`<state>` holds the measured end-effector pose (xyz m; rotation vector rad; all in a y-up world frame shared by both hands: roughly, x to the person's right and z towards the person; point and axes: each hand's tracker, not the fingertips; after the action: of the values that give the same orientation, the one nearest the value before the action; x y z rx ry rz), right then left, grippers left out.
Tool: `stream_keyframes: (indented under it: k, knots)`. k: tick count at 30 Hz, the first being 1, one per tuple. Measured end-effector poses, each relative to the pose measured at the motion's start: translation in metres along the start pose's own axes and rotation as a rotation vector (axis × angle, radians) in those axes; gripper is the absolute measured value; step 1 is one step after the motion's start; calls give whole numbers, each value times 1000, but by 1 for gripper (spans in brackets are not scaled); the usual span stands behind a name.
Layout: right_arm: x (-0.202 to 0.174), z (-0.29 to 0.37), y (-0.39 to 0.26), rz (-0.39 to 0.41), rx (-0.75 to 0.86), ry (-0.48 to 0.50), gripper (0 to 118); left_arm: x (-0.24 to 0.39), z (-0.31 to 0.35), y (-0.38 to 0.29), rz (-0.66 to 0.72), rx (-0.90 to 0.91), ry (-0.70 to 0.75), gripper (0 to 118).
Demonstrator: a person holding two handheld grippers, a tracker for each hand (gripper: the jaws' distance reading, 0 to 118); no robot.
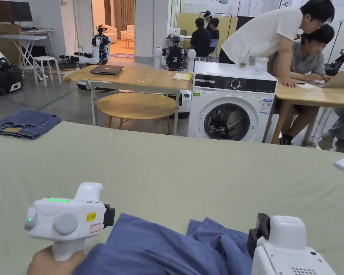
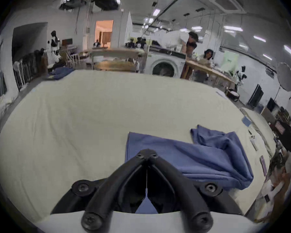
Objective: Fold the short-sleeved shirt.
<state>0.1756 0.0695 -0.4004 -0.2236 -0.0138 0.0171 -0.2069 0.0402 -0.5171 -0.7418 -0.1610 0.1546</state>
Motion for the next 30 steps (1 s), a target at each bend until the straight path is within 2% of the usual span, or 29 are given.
stream_keyframes:
  k: [3, 4, 6, 7, 8, 10, 11, 15, 17, 18, 19, 20, 24, 28, 30]
  knots:
    - [7, -9, -4, 3, -21, -3, 0, -13, -40, 22, 73, -101, -40, 0]
    - [10, -12, -6, 7, -29, -8, 0, -18, -55, 31, 89, -130, -63, 5]
    - [16, -16, -10, 6, -45, -19, 0, -21, -79, 43, 65, -172, -46, 49]
    - [20, -18, -13, 2, -56, -22, 0, -20, -91, 46, 51, -185, -21, 55]
    - [23, -20, -16, 2, -66, -32, 0, -19, -101, 50, 32, -205, 12, 55]
    - [29, -23, -21, 9, -84, -48, 0, -18, -123, 53, 4, -240, 39, 67]
    - [33, -24, -24, 11, -94, -55, 0, -18, -135, 53, 10, -260, 54, 67]
    - [46, -29, -34, 22, -131, -86, 0, -12, -175, 41, 9, -413, 49, 67]
    - [53, -31, -38, 24, -147, -99, 0, 7, -171, 30, -105, -363, 125, 63]
    - [57, -32, -39, 25, -153, -107, 0, 18, -168, 27, -166, -330, 147, 52]
    - [61, -32, -40, 23, -157, -115, 0, 26, -167, 23, -207, -322, 135, 34]
    - [64, -33, -41, 20, -160, -123, 0, 30, -165, 22, -219, -318, 109, 2]
    - [81, -43, -37, -5, -204, -122, 0, 36, -148, 19, -187, -295, -1, 0]
    - [100, -70, -28, -34, -330, -47, 0, 31, -106, 15, -179, -168, 36, 0]
    - [105, -88, -26, -13, -389, -48, 1, 24, -81, 13, -146, -130, 22, 0]
